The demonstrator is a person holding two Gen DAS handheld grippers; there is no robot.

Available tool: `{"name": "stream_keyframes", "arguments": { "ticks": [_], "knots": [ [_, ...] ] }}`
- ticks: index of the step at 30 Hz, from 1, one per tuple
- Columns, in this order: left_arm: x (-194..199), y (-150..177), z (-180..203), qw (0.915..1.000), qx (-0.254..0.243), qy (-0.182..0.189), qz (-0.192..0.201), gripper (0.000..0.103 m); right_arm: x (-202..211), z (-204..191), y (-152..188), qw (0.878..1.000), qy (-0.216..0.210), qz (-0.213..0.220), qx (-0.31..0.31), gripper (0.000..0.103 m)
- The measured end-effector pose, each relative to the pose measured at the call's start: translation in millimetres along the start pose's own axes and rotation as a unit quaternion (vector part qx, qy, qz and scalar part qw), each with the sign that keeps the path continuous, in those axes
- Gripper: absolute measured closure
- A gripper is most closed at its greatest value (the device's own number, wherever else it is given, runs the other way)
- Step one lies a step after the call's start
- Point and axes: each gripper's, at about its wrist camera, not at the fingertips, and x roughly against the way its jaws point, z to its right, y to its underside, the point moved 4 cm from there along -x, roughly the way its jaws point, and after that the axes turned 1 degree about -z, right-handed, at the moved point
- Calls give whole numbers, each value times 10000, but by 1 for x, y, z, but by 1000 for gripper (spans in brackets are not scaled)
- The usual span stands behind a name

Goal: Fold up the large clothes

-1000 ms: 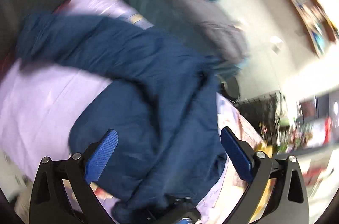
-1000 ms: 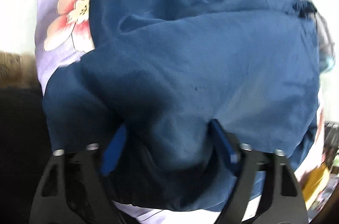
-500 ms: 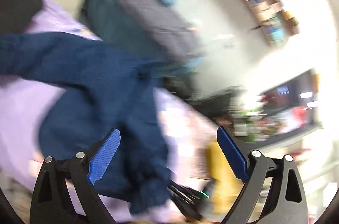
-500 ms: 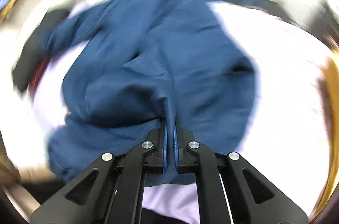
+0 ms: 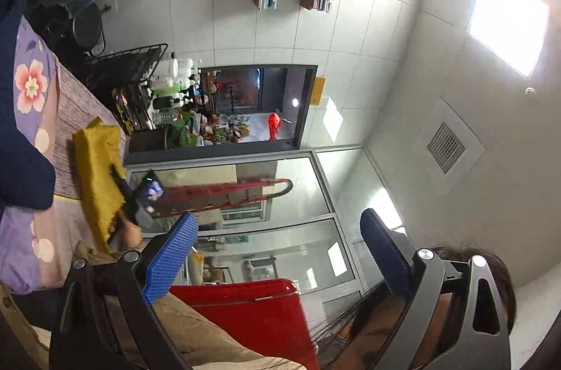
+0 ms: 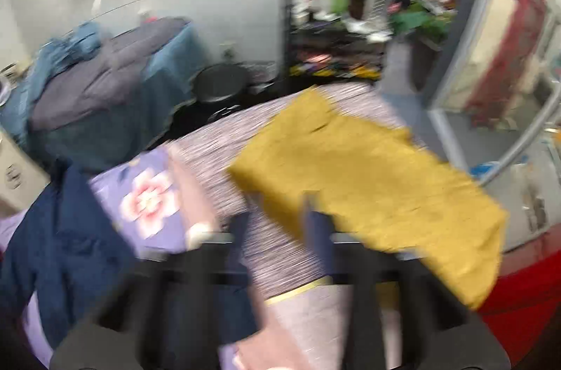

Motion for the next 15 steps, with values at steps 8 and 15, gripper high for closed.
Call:
{"name": "stream_keyframes", "arguments": {
  "ticks": [8, 15],
  "knots": [
    [-52, 9, -21, 9947, 673, 469, -616, 10, -103, -92, 169, 9762, -427, -2017, 671, 11],
    [-80, 6, -30, 9917, 802, 684, -730, 8, -100, -86, 273, 9372, -1369, -2942, -1280, 11]
  ]
}}
